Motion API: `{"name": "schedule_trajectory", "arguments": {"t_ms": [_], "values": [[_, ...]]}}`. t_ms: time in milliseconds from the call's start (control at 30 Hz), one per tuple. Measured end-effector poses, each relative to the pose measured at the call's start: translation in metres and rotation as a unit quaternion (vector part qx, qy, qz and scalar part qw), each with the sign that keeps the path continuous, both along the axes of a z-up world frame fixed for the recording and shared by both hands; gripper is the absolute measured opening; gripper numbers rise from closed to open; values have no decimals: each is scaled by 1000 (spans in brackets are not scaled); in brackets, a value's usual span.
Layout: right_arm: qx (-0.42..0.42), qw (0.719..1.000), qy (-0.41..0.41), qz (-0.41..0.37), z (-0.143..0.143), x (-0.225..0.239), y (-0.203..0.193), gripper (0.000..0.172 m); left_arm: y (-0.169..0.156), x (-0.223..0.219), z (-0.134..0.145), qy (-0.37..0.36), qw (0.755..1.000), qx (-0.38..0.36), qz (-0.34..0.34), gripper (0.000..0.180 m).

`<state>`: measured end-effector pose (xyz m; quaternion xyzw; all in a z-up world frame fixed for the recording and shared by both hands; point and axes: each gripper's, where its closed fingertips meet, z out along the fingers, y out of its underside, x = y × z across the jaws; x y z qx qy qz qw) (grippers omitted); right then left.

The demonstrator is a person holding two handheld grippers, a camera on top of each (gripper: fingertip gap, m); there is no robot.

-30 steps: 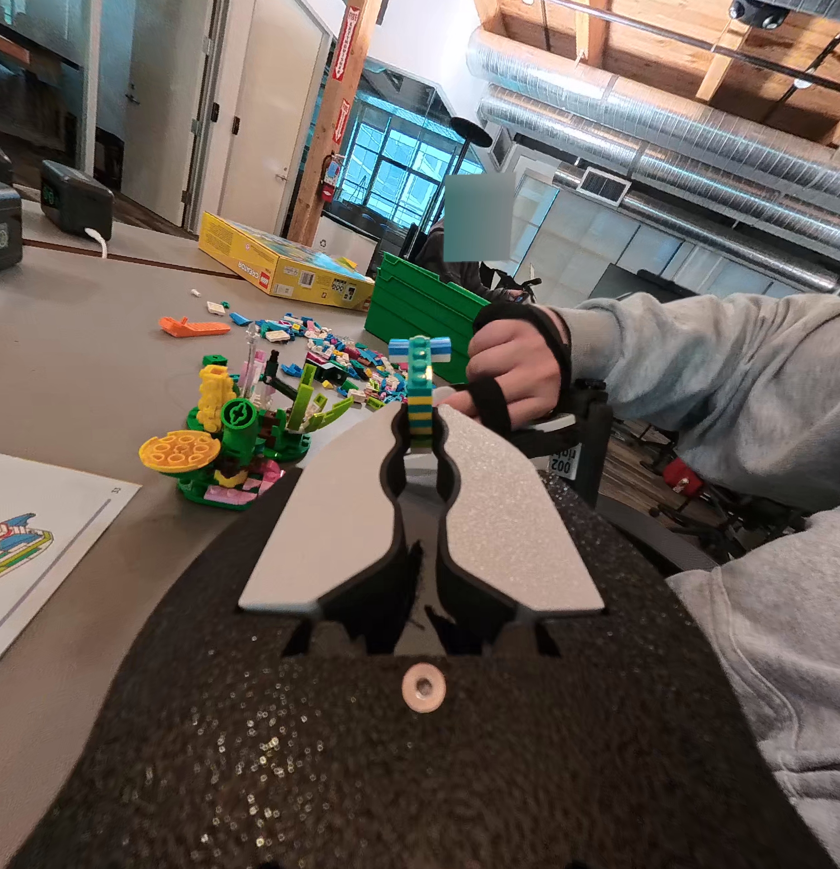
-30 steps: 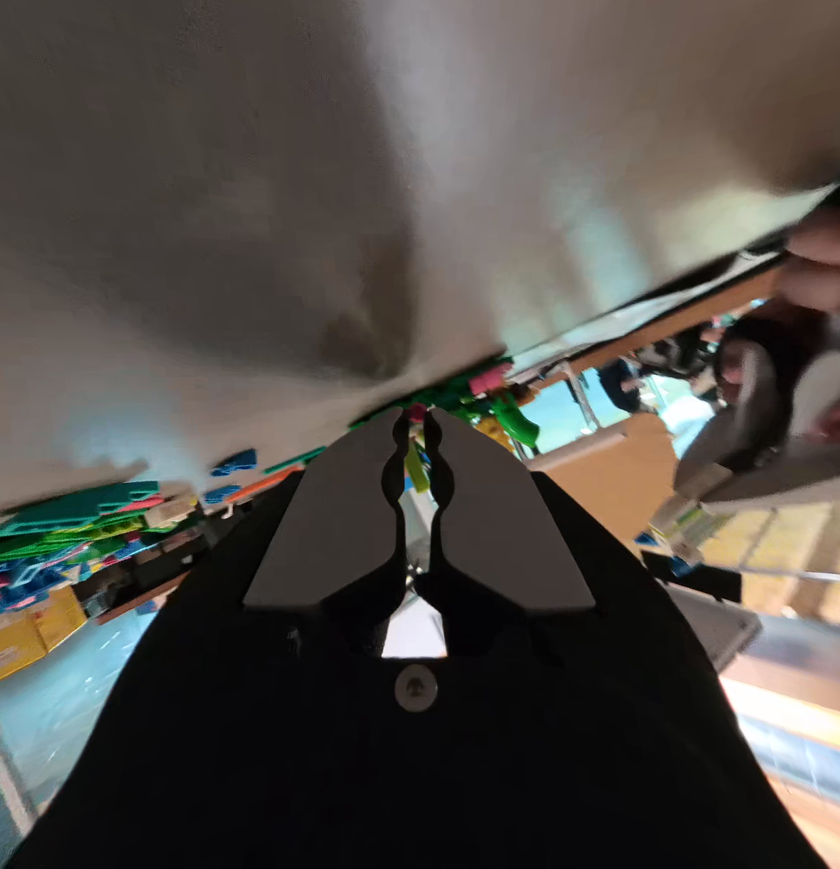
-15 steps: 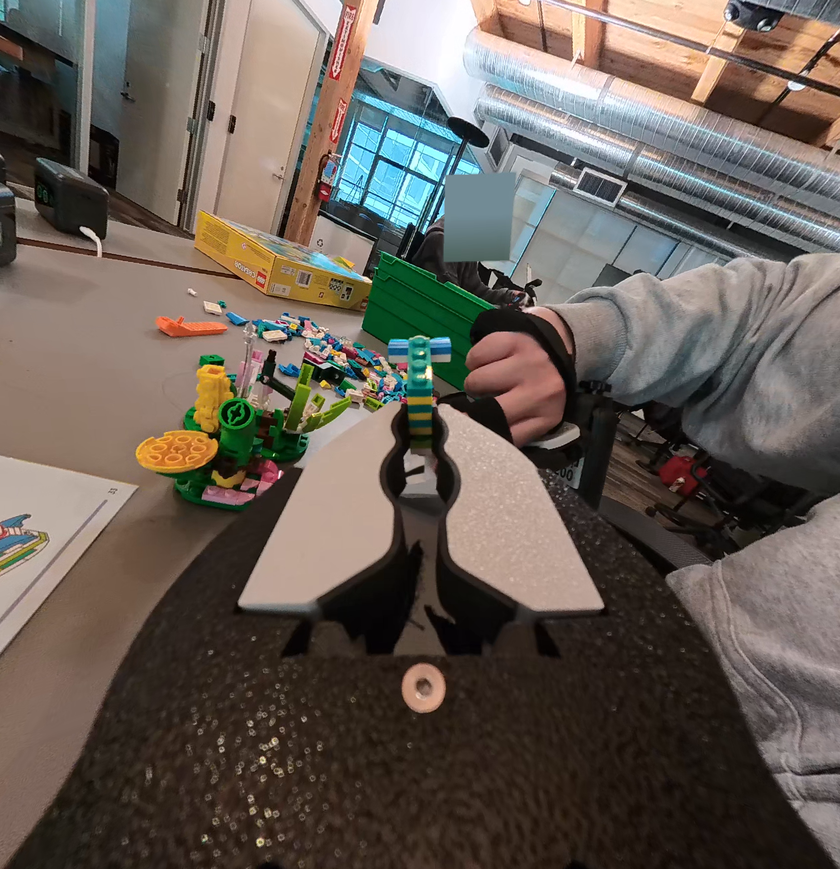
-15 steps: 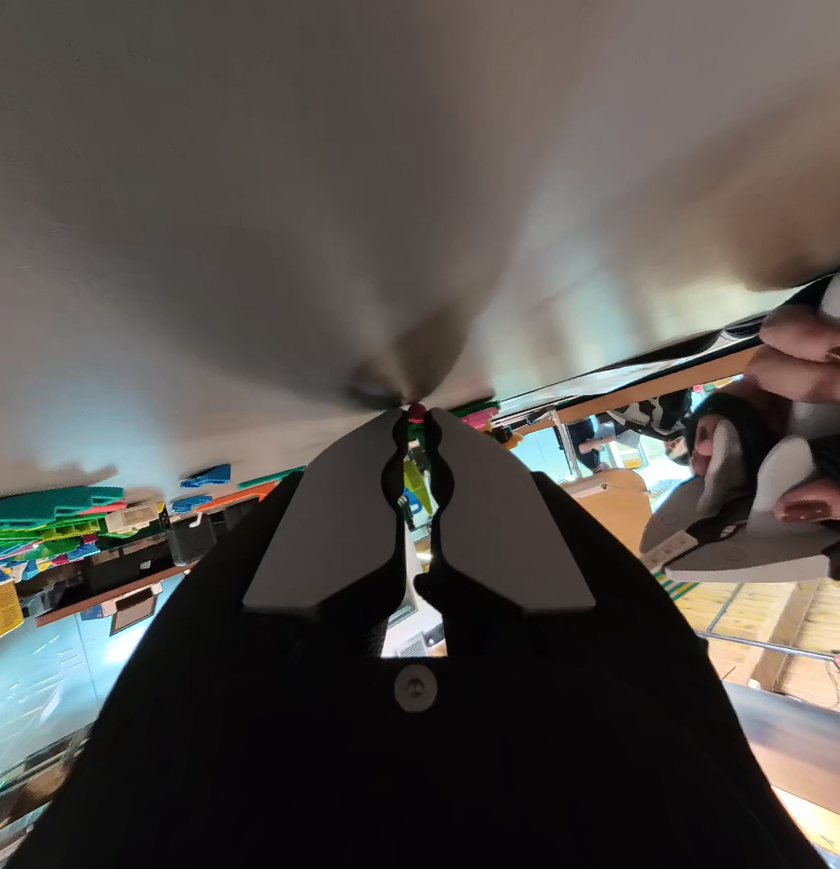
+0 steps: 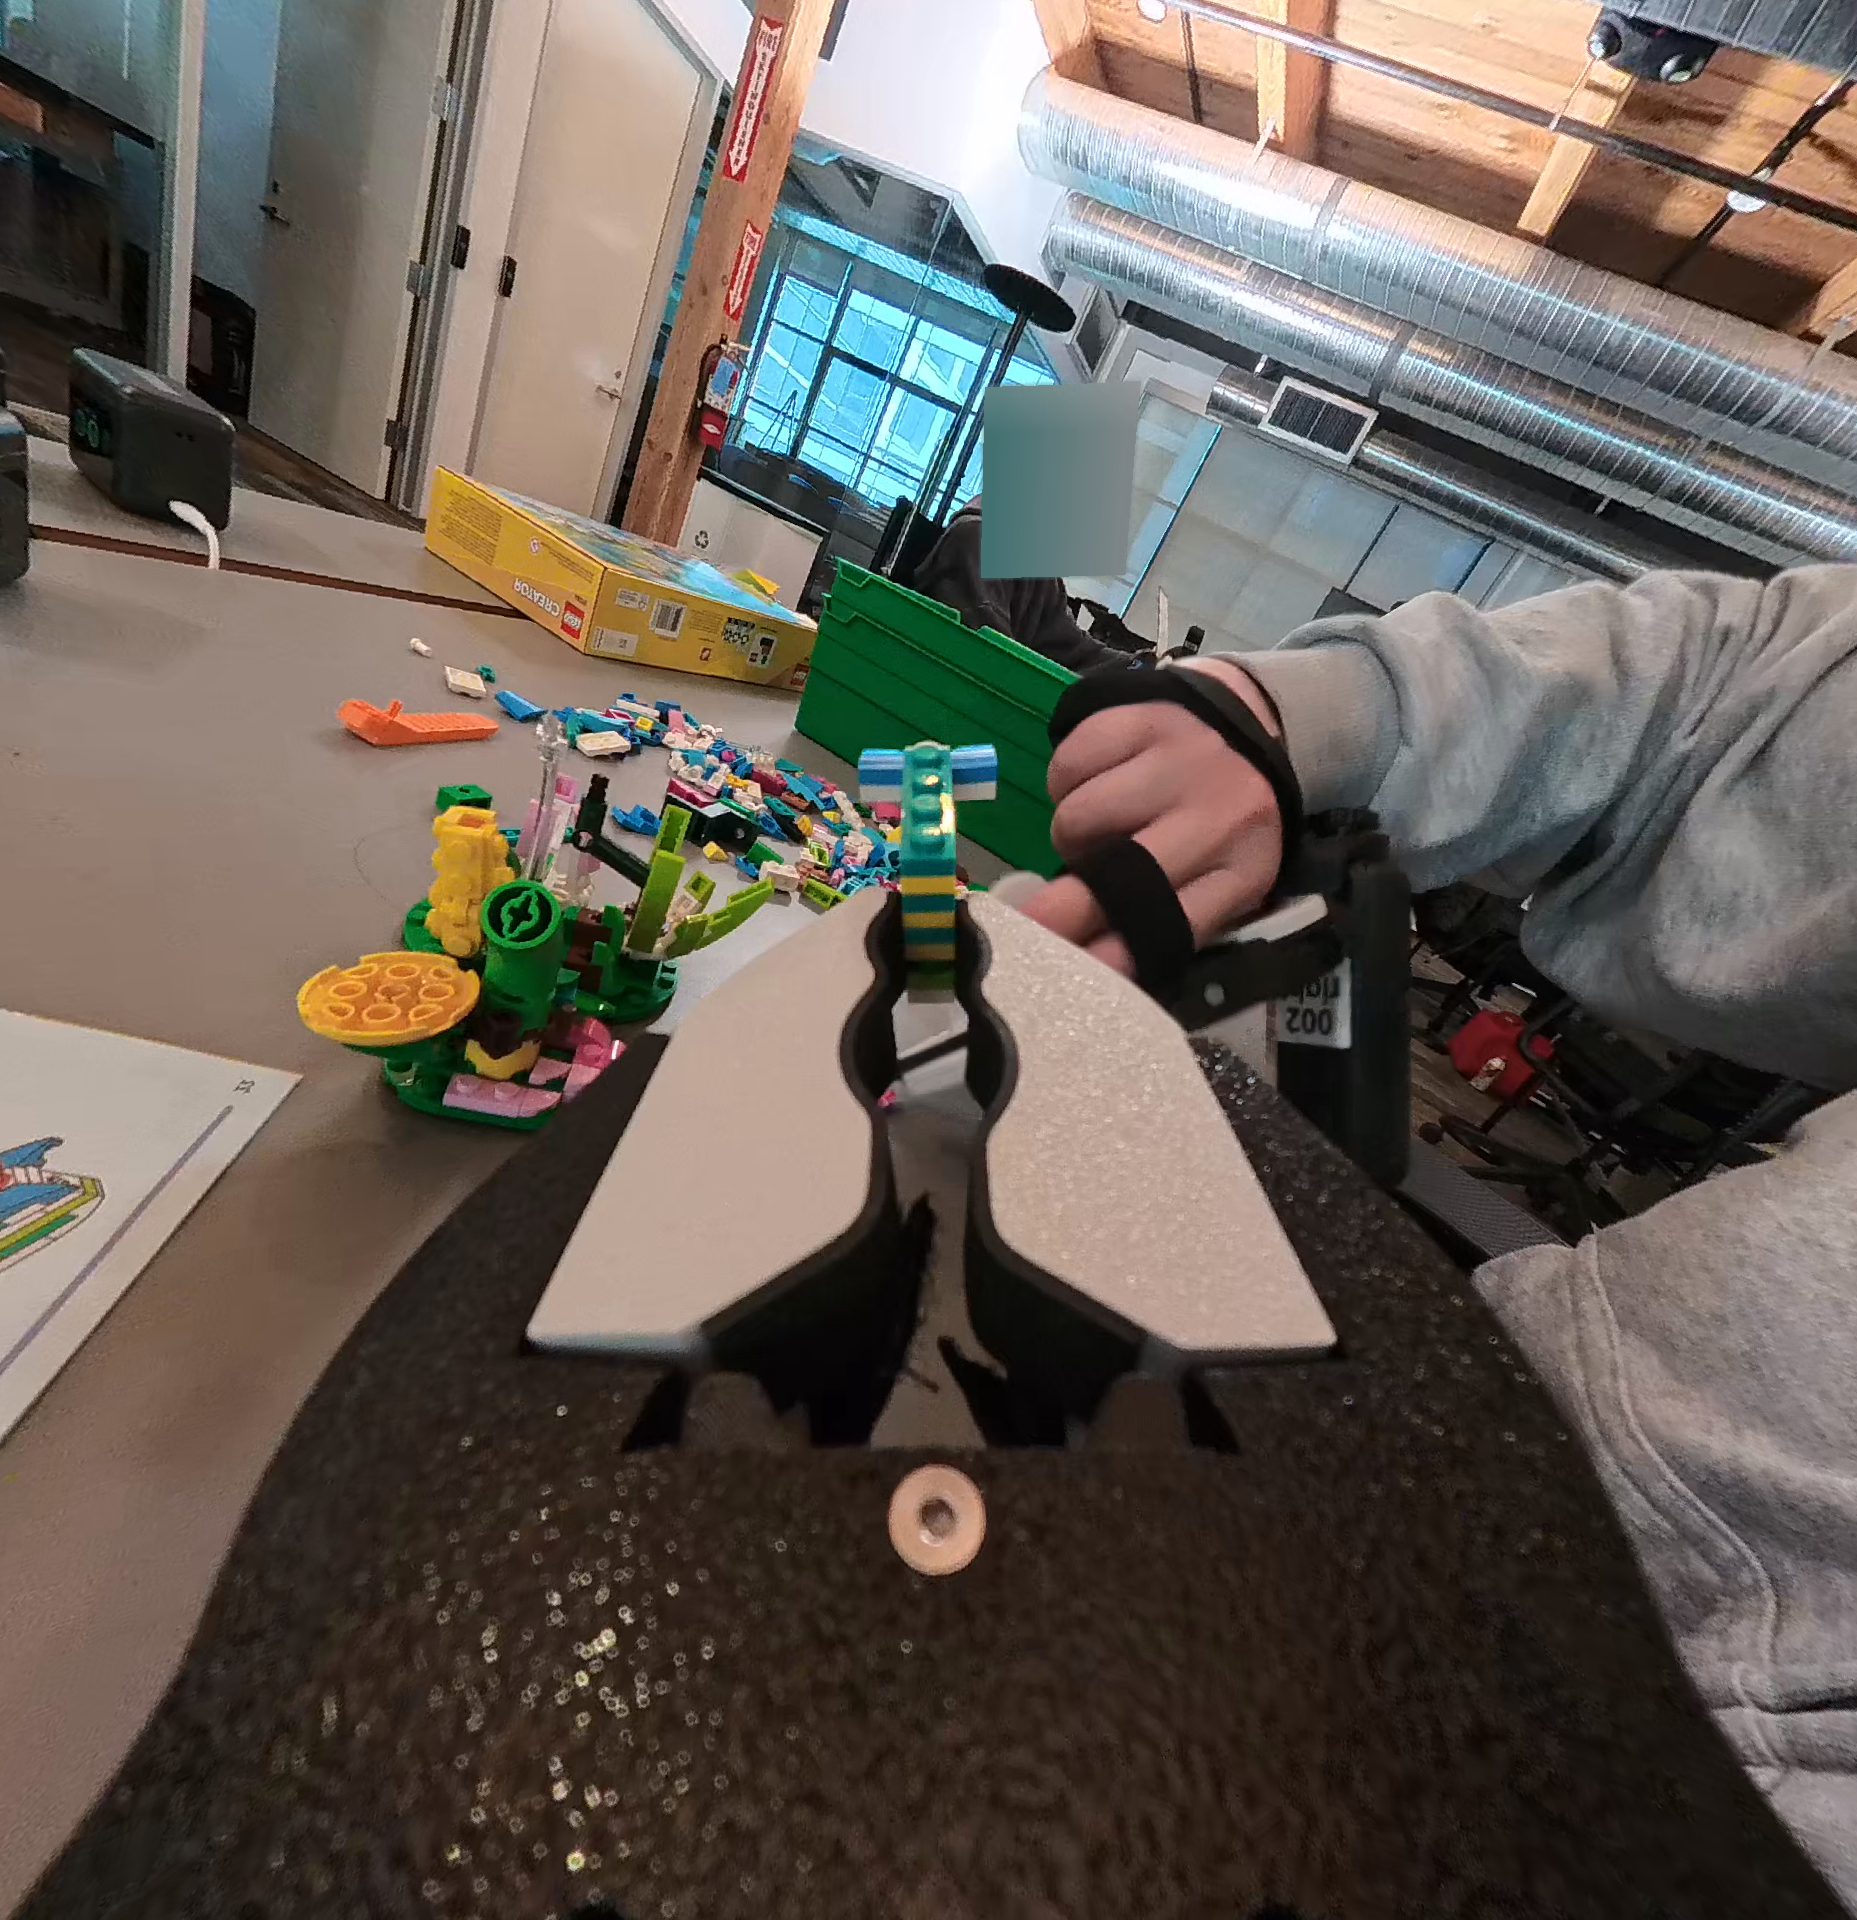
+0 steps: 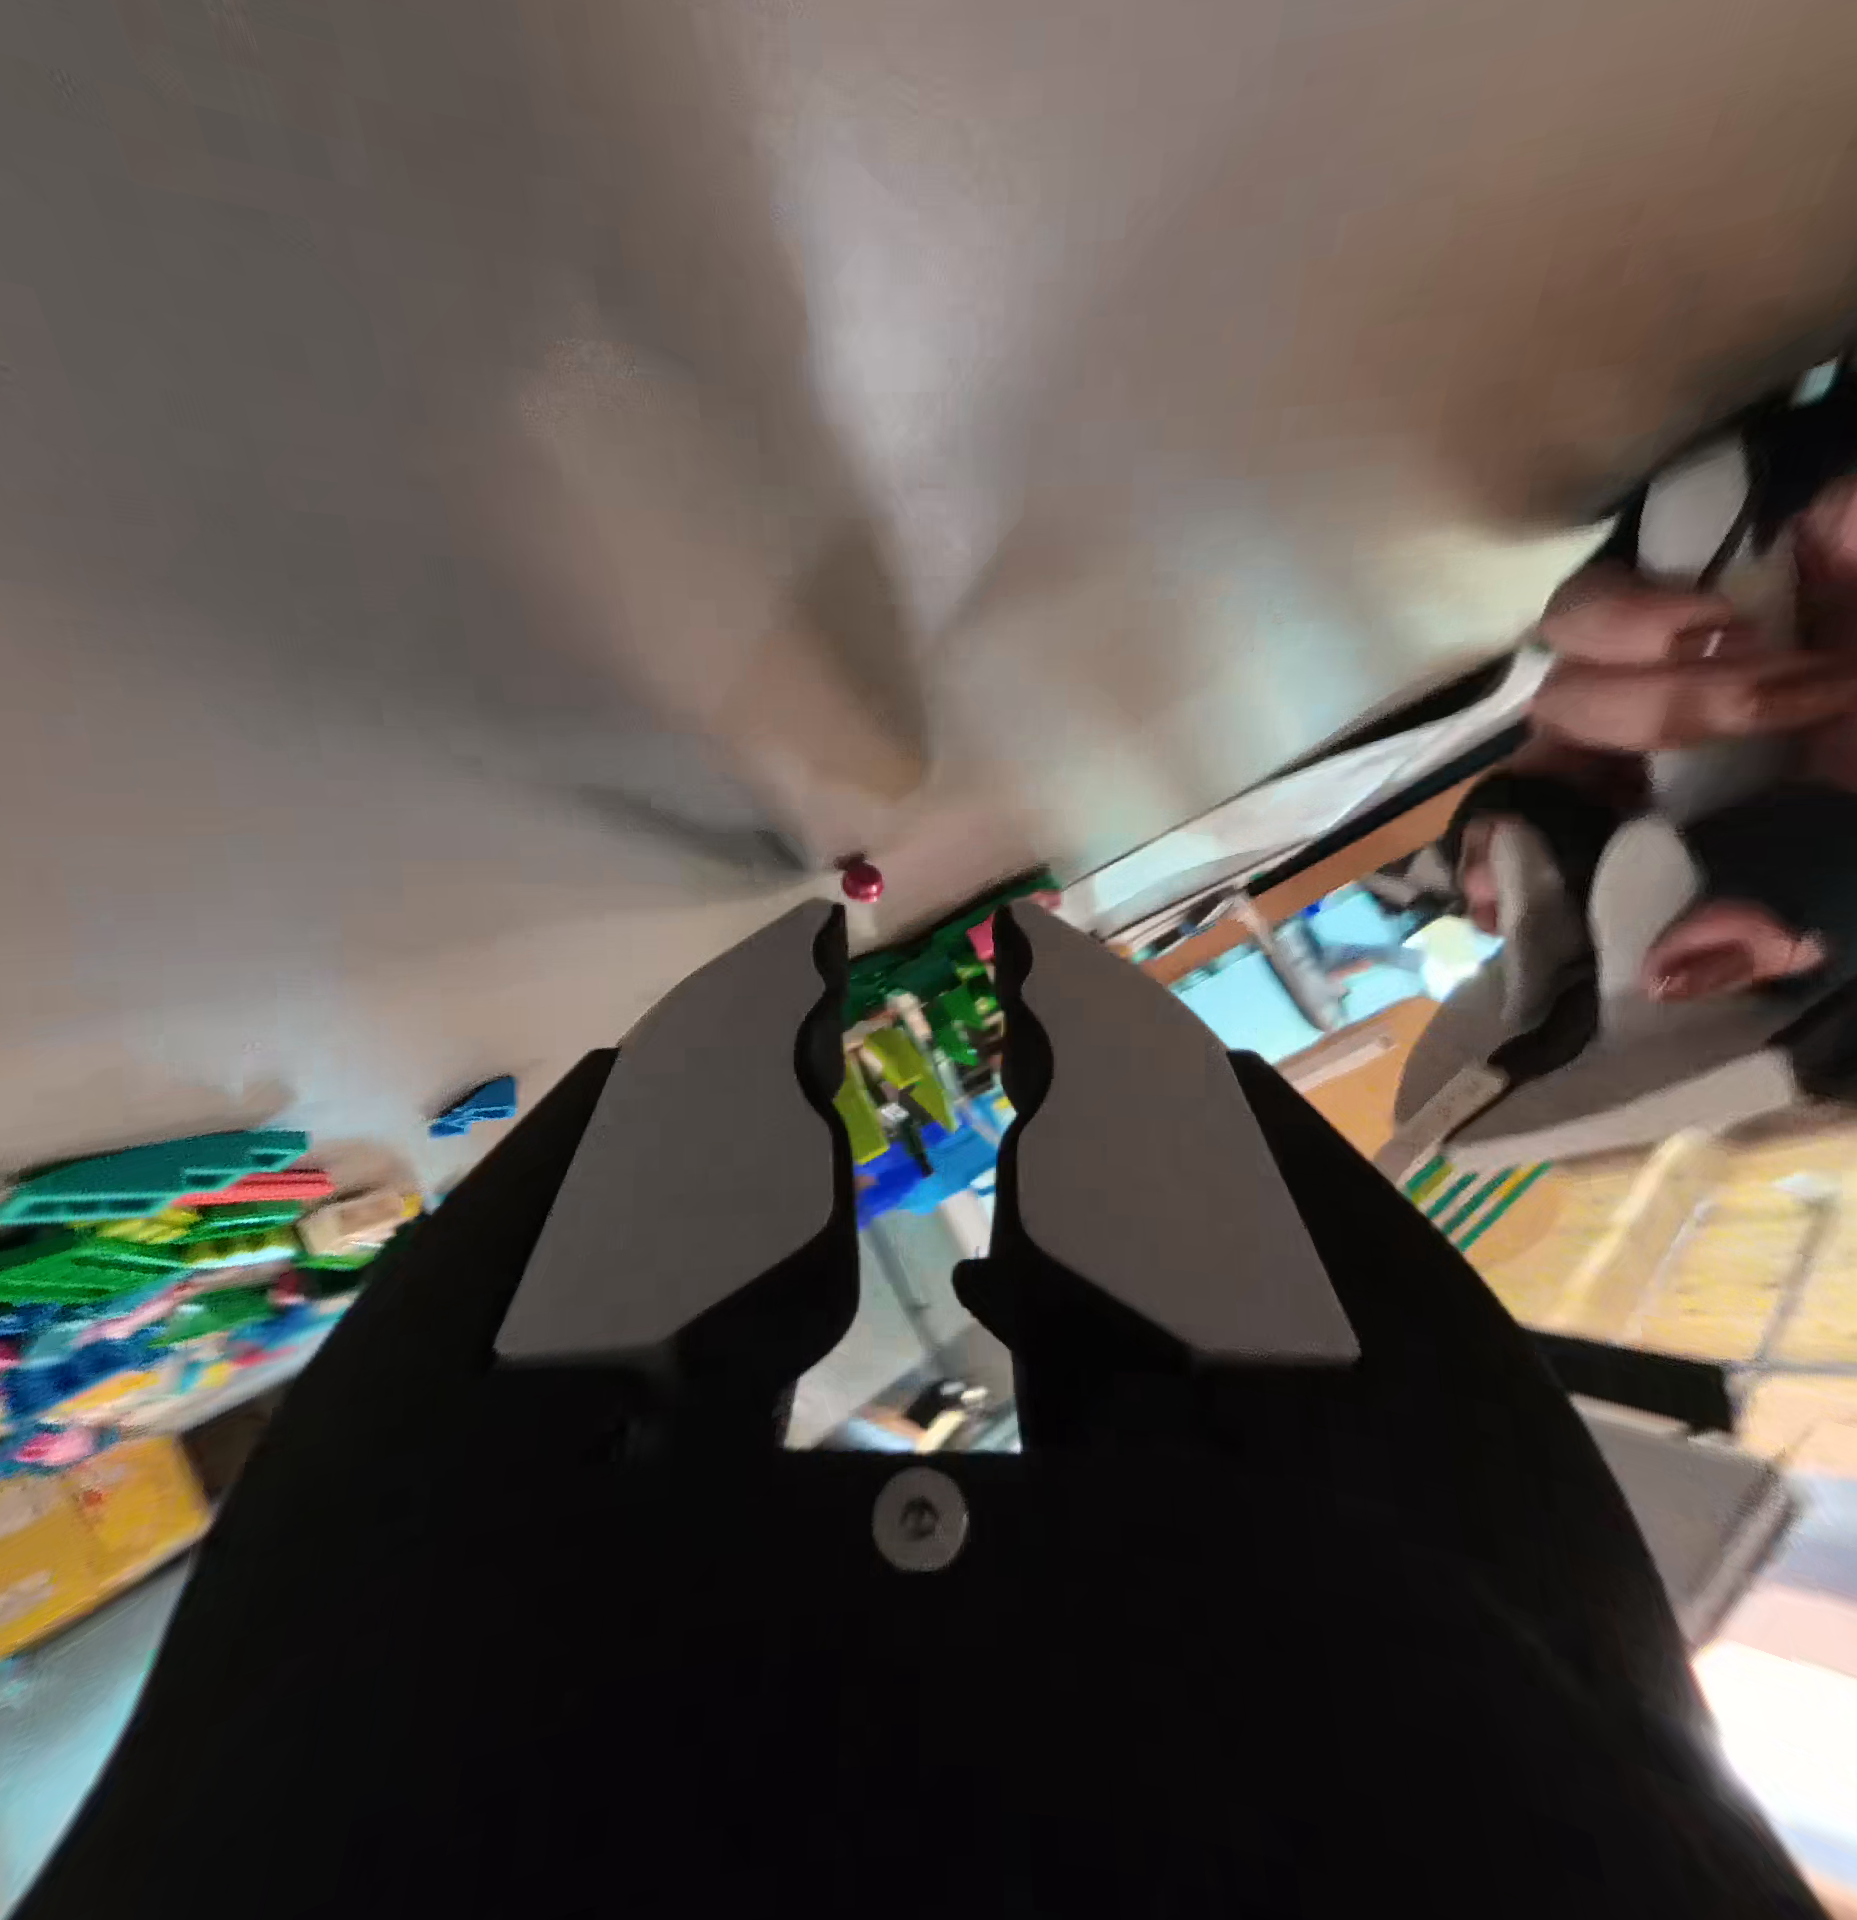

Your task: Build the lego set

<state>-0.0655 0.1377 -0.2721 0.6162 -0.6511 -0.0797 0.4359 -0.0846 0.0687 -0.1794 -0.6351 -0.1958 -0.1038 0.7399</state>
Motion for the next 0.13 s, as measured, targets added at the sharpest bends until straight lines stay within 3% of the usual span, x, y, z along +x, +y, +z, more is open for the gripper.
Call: {"name": "schedule_trajectory", "arguments": {"t_ms": [67,133], "values": [[-61,994,-38,-84,8,-7,4,26,0,0,0,1,1000,0,0,8],[-163,958,-106,-210,16,-14,9,17,0,0,0,1,1000,0,-1,8]]}}
